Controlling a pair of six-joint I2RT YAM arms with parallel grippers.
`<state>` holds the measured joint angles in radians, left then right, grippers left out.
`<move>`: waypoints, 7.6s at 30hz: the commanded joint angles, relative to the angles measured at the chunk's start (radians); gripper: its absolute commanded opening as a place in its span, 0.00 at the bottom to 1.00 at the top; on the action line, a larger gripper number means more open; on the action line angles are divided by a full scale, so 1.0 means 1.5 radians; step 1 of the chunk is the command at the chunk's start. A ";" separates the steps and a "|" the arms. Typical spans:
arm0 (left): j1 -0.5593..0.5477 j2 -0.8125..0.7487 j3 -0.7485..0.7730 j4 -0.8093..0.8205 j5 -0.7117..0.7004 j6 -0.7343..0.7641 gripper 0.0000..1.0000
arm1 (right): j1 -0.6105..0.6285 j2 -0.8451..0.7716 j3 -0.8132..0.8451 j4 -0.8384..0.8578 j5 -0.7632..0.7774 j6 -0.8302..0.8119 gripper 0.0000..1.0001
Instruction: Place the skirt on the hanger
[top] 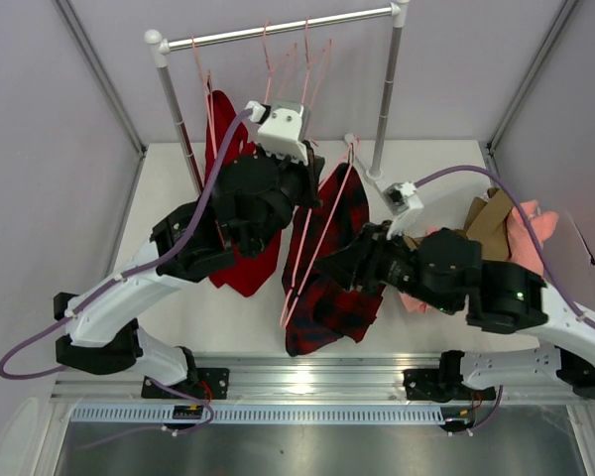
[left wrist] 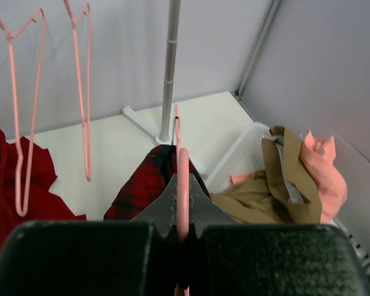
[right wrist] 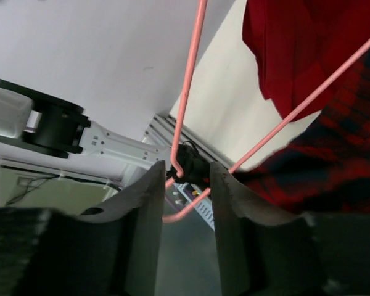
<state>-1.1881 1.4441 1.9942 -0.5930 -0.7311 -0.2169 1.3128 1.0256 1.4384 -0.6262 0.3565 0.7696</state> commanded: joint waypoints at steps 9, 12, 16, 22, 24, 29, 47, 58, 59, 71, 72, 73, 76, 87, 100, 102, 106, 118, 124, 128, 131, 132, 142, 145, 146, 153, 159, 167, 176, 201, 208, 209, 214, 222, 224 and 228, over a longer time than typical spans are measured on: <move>-0.047 -0.044 0.036 -0.160 -0.038 -0.034 0.00 | 0.014 -0.152 0.028 -0.097 0.102 -0.026 0.69; -0.047 -0.047 0.068 -0.232 -0.077 -0.044 0.00 | 0.014 -0.127 0.068 -0.146 0.145 -0.050 0.71; -0.047 -0.055 0.113 -0.328 -0.050 -0.059 0.00 | 0.011 -0.073 0.090 -0.179 0.235 -0.094 0.77; -0.048 -0.156 0.015 -0.397 -0.003 -0.093 0.00 | -0.099 0.009 0.101 -0.109 0.165 -0.142 0.80; -0.047 -0.168 0.011 -0.433 -0.027 -0.101 0.00 | -0.200 0.025 0.089 -0.060 0.040 -0.143 0.79; -0.043 -0.176 0.048 -0.472 -0.068 -0.097 0.00 | -0.294 0.122 0.126 0.044 -0.077 -0.156 0.77; 0.029 -0.175 0.035 -0.483 0.002 -0.087 0.00 | -0.309 0.295 0.263 0.105 -0.178 -0.203 0.75; 0.028 -0.246 -0.167 -0.418 0.182 -0.077 0.00 | -0.311 0.057 -0.240 0.291 -0.261 -0.132 0.79; 0.029 -0.243 -0.180 -0.406 0.189 -0.069 0.00 | -0.308 0.040 -0.246 0.291 -0.260 -0.135 0.79; 0.031 -0.179 -0.189 -0.298 0.239 0.004 0.00 | -0.136 -0.013 -0.332 0.474 -0.197 -0.484 0.84; 0.033 -0.177 -0.183 -0.298 0.239 0.004 0.00 | -0.129 -0.004 -0.327 0.483 -0.194 -0.507 0.84; 0.038 -0.174 -0.181 -0.298 0.239 0.002 0.00 | -0.125 0.001 -0.322 0.488 -0.198 -0.531 0.84; 0.059 -0.170 -0.176 -0.295 0.247 -0.007 0.00 | -0.117 0.022 -0.316 0.518 -0.217 -0.599 0.84; 0.081 -0.199 -0.164 -0.306 0.287 -0.036 0.00 | -0.100 0.182 -0.303 0.733 -0.188 -0.677 0.49; 0.082 -0.270 -0.233 -0.302 0.265 -0.052 0.24 | -0.102 0.235 -0.275 0.793 -0.127 -0.636 0.00; 0.082 -0.283 -0.225 -0.322 0.254 -0.057 0.48 | -0.102 0.235 -0.279 0.795 -0.125 -0.639 0.00; 0.082 -0.314 -0.190 -0.380 0.214 -0.072 0.87 | -0.103 0.237 -0.276 0.794 -0.116 -0.650 0.00; 0.083 -0.285 -0.183 -0.493 0.207 -0.001 0.90 | -0.104 0.217 -0.279 0.769 -0.174 -0.695 0.00; 0.091 -0.256 -0.198 -0.460 0.285 0.044 0.75 | -0.105 0.190 -0.282 0.756 -0.207 -0.696 0.00; 0.107 -0.237 -0.222 -0.449 0.297 0.053 0.59 | -0.104 0.181 -0.286 0.749 -0.223 -0.700 0.00; 0.123 -0.230 -0.230 -0.448 0.295 0.044 0.33 | -0.105 0.173 -0.288 0.741 -0.224 -0.698 0.00; 0.127 -0.230 -0.229 -0.446 0.292 0.039 0.23 | -0.106 0.172 -0.285 0.730 -0.224 -0.693 0.01; 0.151 -0.311 -0.292 -0.441 0.254 -0.046 0.00 | -0.185 0.092 -0.315 0.535 -0.297 -0.430 0.75; 0.151 -0.317 -0.307 -0.453 0.237 -0.053 0.00 | -0.215 0.041 -0.386 0.523 -0.279 -0.352 0.85; 0.152 -0.317 -0.311 -0.454 0.233 -0.056 0.00 | -0.224 0.009 -0.436 0.525 -0.277 -0.334 0.87; 0.187 -0.331 -0.329 -0.458 0.217 -0.071 0.00 | -0.278 -0.030 -0.511 0.462 -0.178 -0.205 0.90; 0.209 -0.303 -0.331 -0.503 0.132 -0.109 0.00 | -0.273 0.049 -0.532 0.530 -0.222 -0.215 0.89; 0.266 -0.314 -0.321 -0.519 0.080 -0.123 0.00 | -0.240 0.253 -0.502 0.658 -0.229 -0.320 0.88; 0.292 -0.338 -0.342 -0.467 0.070 -0.107 0.00 | -0.240 0.436 -0.440 0.769 -0.244 -0.332 0.43; 0.281 -0.243 -0.418 -0.154 0.316 0.000 0.00 | -0.186 -0.344 -0.675 -0.037 -0.125 0.091 0.43; 0.269 -0.298 -0.543 -0.151 0.335 -0.057 0.00 | -0.216 -0.271 -0.496 -0.071 -0.007 0.039 0.99; 0.267 -0.303 -0.554 -0.150 0.334 -0.069 0.00 | -0.231 -0.253 -0.478 -0.054 -0.007 0.019 1.00; 0.266 -0.332 -0.662 -0.153 0.294 -0.172 0.00 | -0.352 -0.072 -0.393 0.062 -0.073 -0.039 0.99; 0.267 -0.355 -0.685 -0.237 0.194 -0.232 0.00 | -0.380 0.202 -0.330 0.232 -0.169 -0.191 0.95; 0.268 -0.349 -0.683 -0.245 0.183 -0.239 0.00 | -0.388 0.263 -0.311 0.251 -0.164 -0.194 0.95; 0.268 -0.348 -0.694 -0.245 0.187 -0.246 0.00 | -0.434 0.342 -0.260 0.276 -0.152 -0.142 0.93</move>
<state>-0.7834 0.9272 0.9421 -0.9443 -0.4126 -0.5468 0.7094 1.5017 0.9558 -0.3107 0.1219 0.5449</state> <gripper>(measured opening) 0.425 0.939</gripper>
